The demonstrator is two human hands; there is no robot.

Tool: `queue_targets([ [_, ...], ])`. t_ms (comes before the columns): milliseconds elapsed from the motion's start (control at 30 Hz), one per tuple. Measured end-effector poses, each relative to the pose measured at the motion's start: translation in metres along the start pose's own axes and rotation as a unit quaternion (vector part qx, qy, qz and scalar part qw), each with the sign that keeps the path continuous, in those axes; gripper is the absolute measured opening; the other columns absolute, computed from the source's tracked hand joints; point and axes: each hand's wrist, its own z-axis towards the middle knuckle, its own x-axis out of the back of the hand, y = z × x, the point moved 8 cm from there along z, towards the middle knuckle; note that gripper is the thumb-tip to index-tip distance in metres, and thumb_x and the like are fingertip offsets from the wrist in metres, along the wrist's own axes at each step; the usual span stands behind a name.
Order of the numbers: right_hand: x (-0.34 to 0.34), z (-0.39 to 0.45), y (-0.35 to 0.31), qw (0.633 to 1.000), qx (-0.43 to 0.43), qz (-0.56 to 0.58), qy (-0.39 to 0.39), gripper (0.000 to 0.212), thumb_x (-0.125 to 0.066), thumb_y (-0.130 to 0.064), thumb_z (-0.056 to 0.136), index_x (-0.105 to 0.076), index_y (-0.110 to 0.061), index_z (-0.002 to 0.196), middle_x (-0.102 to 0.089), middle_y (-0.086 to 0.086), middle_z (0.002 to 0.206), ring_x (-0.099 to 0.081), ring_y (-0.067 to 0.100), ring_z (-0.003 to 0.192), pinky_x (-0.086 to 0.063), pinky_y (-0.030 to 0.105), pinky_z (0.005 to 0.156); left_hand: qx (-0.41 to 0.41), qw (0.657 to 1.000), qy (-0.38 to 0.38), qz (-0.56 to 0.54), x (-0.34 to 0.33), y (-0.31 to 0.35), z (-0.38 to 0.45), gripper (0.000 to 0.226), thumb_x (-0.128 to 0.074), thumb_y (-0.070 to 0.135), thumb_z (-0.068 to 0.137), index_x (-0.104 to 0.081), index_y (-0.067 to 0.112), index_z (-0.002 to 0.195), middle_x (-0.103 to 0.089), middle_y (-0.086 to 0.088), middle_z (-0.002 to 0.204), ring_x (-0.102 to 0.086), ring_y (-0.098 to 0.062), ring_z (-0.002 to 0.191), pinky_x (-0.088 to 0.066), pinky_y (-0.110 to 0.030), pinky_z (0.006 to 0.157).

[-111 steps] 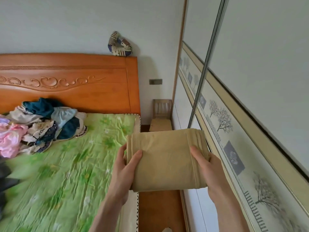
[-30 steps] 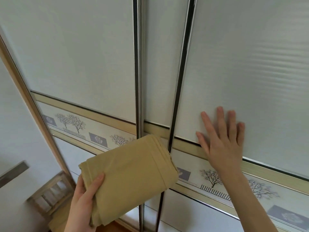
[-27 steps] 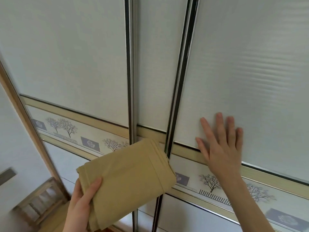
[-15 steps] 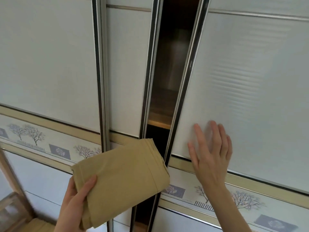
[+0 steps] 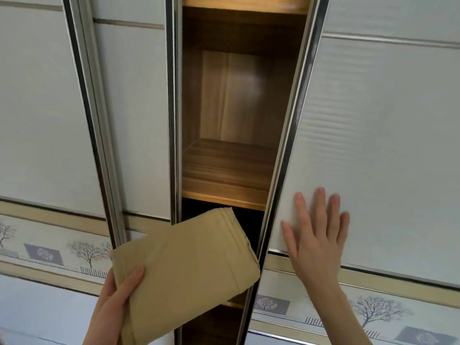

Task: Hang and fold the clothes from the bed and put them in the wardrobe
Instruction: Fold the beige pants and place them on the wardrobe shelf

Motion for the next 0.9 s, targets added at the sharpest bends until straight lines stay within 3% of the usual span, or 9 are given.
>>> queue_targets([
  [67,0.004,-0.002,0.009,1.0,-0.01,0.002,0.004,0.065,-0.053,-0.044,0.106,-0.033,-0.017,0.162,-0.021,0.02,0.17,-0.018,0.044,0.157,-0.02,0.065,0.123,0.001,1.0,-0.012,-0.015,-0.01,0.0,0.0,0.039,-0.083,0.03,0.079,-0.068,0.032,0.115,-0.072,-0.013,0.119,-0.067,-0.036,0.103,-0.052,-0.046,0.086],
  [233,0.023,0.0,0.01,0.993,-0.076,0.076,0.043,0.056,-0.045,-0.042,0.109,-0.039,-0.015,0.157,-0.019,0.023,0.169,-0.018,0.046,0.156,-0.023,0.068,0.12,0.008,0.997,-0.047,-0.065,-0.045,0.001,-0.004,0.053,-0.071,0.023,0.092,-0.058,0.029,0.143,-0.069,-0.01,0.127,-0.067,-0.034,0.107,-0.053,-0.041,0.075],
  [400,0.02,0.012,0.012,0.995,-0.092,0.041,0.017,0.083,-0.063,-0.051,0.098,-0.024,-0.018,0.163,-0.02,0.021,0.169,-0.015,0.045,0.157,-0.016,0.066,0.124,0.033,0.993,-0.079,-0.078,-0.077,-0.004,-0.009,0.051,-0.073,0.025,0.091,-0.057,0.033,0.139,-0.068,-0.009,0.126,-0.066,-0.036,0.109,-0.055,-0.047,0.081],
  [567,0.021,0.004,0.035,0.996,-0.086,-0.003,0.002,0.082,-0.064,-0.042,0.1,-0.019,-0.017,0.165,-0.02,0.021,0.17,-0.014,0.044,0.157,-0.021,0.067,0.122,0.05,0.991,-0.107,-0.064,-0.105,-0.007,-0.012,0.039,-0.073,0.027,0.09,-0.062,0.037,0.126,-0.07,-0.006,0.124,-0.067,-0.035,0.112,-0.056,-0.048,0.083],
  [900,0.035,-0.003,0.089,0.994,-0.104,-0.016,-0.01,0.084,-0.064,-0.037,0.1,-0.016,-0.015,0.165,-0.013,0.019,0.171,-0.009,0.042,0.159,-0.017,0.062,0.125,0.065,0.985,-0.141,-0.07,-0.136,-0.007,-0.012,0.042,-0.074,0.025,0.091,-0.065,0.036,0.131,-0.075,-0.005,0.121,-0.07,-0.033,0.111,-0.058,-0.047,0.081],
])
